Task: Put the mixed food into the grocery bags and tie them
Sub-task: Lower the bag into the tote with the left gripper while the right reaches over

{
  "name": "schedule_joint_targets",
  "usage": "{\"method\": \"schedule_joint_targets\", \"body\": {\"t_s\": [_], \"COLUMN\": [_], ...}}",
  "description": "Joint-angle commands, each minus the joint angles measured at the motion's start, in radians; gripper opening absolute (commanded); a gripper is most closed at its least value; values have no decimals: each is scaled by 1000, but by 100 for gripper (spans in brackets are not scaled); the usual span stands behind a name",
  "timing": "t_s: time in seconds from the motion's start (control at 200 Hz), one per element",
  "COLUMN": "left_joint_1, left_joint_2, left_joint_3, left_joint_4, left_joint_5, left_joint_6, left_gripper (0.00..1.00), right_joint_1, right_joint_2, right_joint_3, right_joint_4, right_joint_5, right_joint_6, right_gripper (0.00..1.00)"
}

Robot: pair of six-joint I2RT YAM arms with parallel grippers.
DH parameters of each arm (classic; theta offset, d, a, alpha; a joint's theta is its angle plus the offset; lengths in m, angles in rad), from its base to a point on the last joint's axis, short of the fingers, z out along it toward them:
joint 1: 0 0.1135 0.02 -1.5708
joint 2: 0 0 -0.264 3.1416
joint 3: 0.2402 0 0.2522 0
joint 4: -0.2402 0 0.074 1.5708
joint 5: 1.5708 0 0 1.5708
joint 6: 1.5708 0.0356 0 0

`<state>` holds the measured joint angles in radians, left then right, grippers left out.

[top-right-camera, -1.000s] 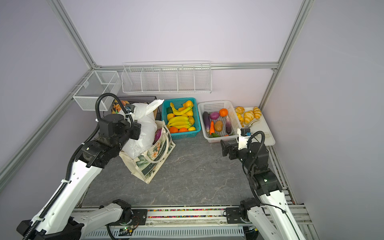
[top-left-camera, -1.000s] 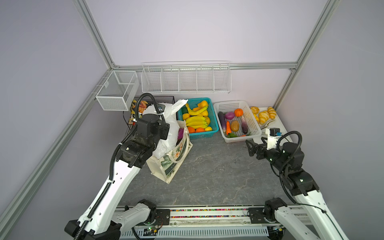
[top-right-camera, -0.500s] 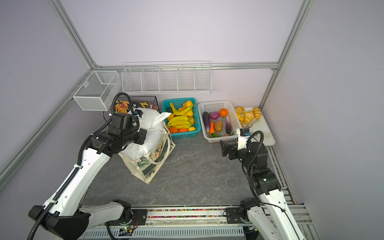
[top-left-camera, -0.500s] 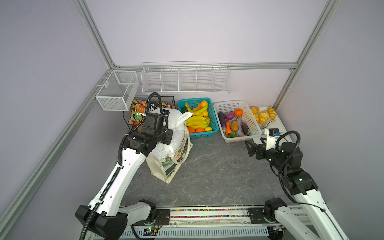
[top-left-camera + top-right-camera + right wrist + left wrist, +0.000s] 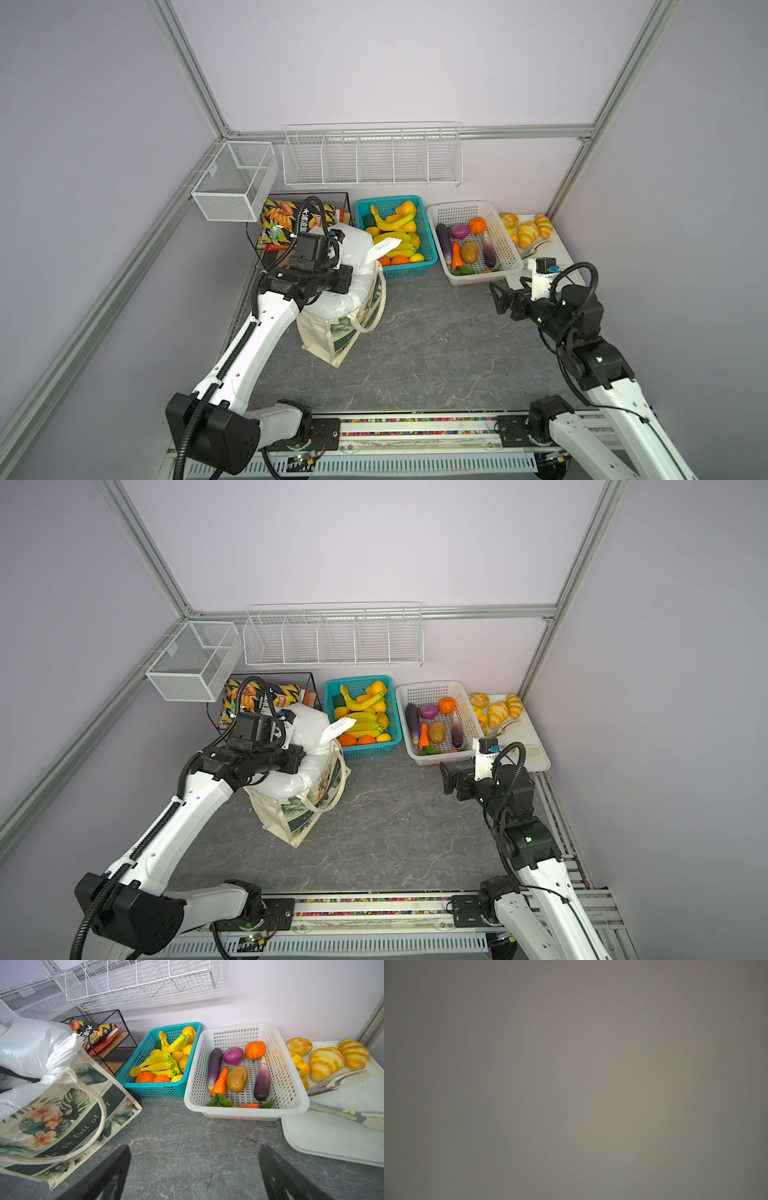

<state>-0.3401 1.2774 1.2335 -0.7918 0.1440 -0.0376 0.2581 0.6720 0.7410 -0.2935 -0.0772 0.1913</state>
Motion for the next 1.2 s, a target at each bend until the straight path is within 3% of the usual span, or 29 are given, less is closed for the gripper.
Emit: {"method": "schedule_joint_targets", "body": {"t_s": [0.0, 0.135, 0.265, 0.435, 0.6, 0.795, 0.99, 1.195], "left_joint_1": [14, 15, 16, 17, 17, 17, 17, 17], "left_joint_2": [97, 105, 26, -44, -76, -98, -105, -118], "left_joint_3": [-97, -113, -101, -123, -142, -141, -149, -154], "left_joint_4": [-152, -158, -135, -115, -78, -55, -34, -26], "left_joint_5": [23, 50, 78, 112, 107, 90, 101, 107], "left_joint_6": [-30, -34, -66, -98, -123, -118, -108, -98], "left_gripper": [0, 0, 0, 0, 0, 0, 0, 0], "right_joint_1": [5, 6, 43, 281, 493, 607, 641, 644], "right_joint_2": [-3, 4, 64, 259, 498, 701, 885, 1018], "right_joint_3": [-15, -20, -8, 102, 223, 405, 585, 698], "right_joint_4": [31, 45, 112, 124, 239, 220, 108, 53], "right_joint_5": [-17, -30, -153, -124, -173, -98, 28, 30], "right_joint_6": [11, 24, 81, 91, 180, 270, 289, 286], "right_gripper": [99, 99, 99, 99, 100, 99, 88, 69]}}
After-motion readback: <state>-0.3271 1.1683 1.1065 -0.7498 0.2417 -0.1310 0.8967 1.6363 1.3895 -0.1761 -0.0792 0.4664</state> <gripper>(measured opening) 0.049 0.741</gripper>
